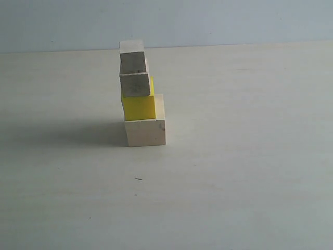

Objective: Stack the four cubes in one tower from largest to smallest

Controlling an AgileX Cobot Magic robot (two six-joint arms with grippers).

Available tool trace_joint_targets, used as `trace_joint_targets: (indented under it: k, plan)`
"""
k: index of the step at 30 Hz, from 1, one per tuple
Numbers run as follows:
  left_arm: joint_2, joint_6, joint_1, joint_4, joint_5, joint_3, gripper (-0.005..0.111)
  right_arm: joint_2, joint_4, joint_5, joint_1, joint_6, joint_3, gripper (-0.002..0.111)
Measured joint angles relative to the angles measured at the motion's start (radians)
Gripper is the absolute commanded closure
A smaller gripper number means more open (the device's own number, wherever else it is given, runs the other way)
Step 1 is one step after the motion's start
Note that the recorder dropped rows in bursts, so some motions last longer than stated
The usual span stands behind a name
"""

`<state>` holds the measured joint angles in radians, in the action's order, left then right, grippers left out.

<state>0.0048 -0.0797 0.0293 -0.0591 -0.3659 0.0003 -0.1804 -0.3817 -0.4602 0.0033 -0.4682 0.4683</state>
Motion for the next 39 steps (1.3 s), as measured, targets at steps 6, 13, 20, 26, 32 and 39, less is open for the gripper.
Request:
trace_joint_targets:
  k: [6, 13, 20, 26, 32, 39]
  plan:
    - [0.0, 0.0, 0.0, 0.0, 0.0, 0.0, 0.107, 0.0, 0.021, 0.095, 0.0, 0.015, -0.17, 0.108]
    - [0.0, 0.0, 0.0, 0.0, 0.0, 0.0, 0.107, 0.091, 0.04, 0.212, 0.0, 0.059, -0.388, 0.108]
    - [0.0, 0.0, 0.0, 0.0, 0.0, 0.0, 0.107, 0.15, 0.281, 0.223, 0.0, 0.371, -0.464, 0.108]
    - [0.0, 0.0, 0.0, 0.0, 0.0, 0.0, 0.107, 0.162, 0.333, 0.209, 0.0, 0.407, -0.464, 0.108]
    - [0.0, 0.0, 0.0, 0.0, 0.0, 0.0, 0.107, 0.162, 0.337, 0.174, 0.0, 0.408, -0.464, 0.108]
    - [0.0, 0.0, 0.0, 0.0, 0.0, 0.0, 0.107, 0.162, 0.339, 0.147, 0.0, 0.412, -0.464, 0.108]
